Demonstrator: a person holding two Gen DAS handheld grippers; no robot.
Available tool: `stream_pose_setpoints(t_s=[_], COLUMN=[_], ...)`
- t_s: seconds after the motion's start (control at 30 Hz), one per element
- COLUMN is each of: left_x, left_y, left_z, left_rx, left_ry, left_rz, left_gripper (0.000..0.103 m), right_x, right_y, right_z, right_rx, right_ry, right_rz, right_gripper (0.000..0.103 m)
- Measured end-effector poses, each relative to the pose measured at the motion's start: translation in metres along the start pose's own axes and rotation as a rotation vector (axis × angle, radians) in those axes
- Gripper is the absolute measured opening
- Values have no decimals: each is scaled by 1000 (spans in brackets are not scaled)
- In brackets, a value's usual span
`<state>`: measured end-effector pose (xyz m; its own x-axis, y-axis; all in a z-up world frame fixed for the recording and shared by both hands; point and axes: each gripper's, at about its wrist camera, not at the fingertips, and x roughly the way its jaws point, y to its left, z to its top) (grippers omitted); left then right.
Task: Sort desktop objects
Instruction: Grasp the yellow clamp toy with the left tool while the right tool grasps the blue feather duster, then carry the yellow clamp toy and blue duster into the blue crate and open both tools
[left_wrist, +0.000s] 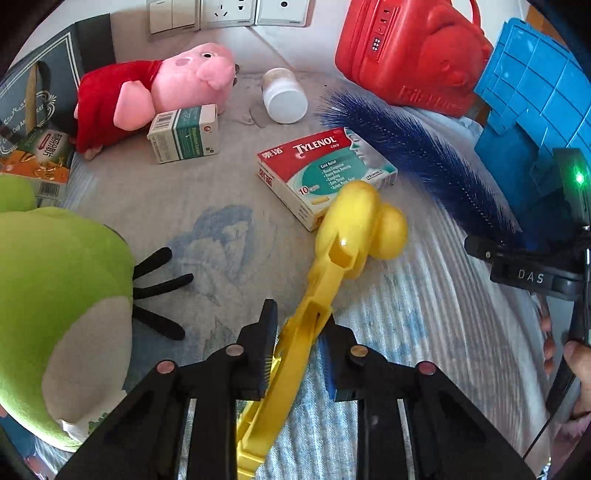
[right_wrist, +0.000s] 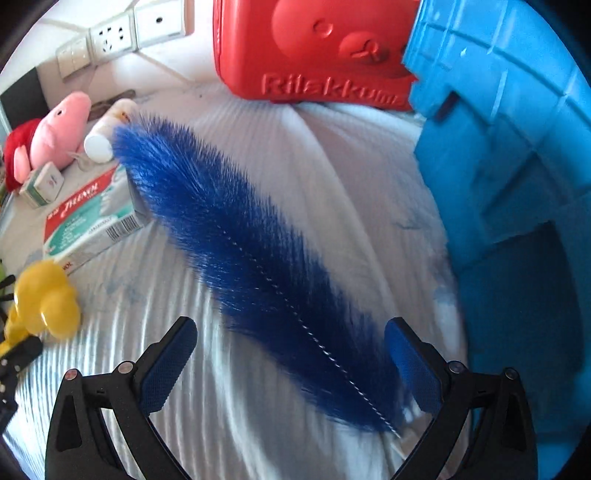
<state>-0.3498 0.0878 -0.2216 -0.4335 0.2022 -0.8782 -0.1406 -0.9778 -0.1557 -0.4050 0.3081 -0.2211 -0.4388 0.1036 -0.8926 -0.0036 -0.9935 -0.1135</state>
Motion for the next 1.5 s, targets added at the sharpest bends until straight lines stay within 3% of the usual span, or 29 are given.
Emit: stream_pose_setpoints(t_s=[0.1,0.13,0.2,0.33,0.4,0.5,0.57,0.63,0.77,1.07,1.37,1.5], left_x=[-1,-2,-6,-6,-3,0,1,-2,-29,-149,-265,-300], left_y=[2,2,1,-2,-4,-6,-9,-12,-15,-30,-64,-89], left_z=[-2,-4,-10,-18,-15,-12,-12,-13,-21,-38,-62,-67], left_rx=[-14,-22,-41,-60,-61,-67,-57,-48,-60,-59,-22,11], left_ry=[25,42,76,90,74,38,23,14,-26,-214,-409,-471], left_rz=[-20,-27,-30,-35,-12,17,41,66,100,98,87,75], left_gripper=[18,18,18,18,18,18,17,15,15,15,15,15], right_x=[2,-3,-11,-32,-37,-32,-22,-21,-41,-158,-311,-365], right_y=[-3,-2,2,8,14,19,18,18,19,21,23,8], right_z=[-5,-7,-13,-27,-29,-27,-26,-24,-24,-25,-42,-52], right_rx=[45,50,49,58,26,-8,-8,-19,-11,4,-24,-17], right_ry=[28,33,77,142,129,112,112,70,21,-168,-410,-476], right_rz=[51,47,59,180,178,149,135,107,128,283,350,405], right_gripper=[68,48,38,41,49,51,42,27,20,16,15,15])
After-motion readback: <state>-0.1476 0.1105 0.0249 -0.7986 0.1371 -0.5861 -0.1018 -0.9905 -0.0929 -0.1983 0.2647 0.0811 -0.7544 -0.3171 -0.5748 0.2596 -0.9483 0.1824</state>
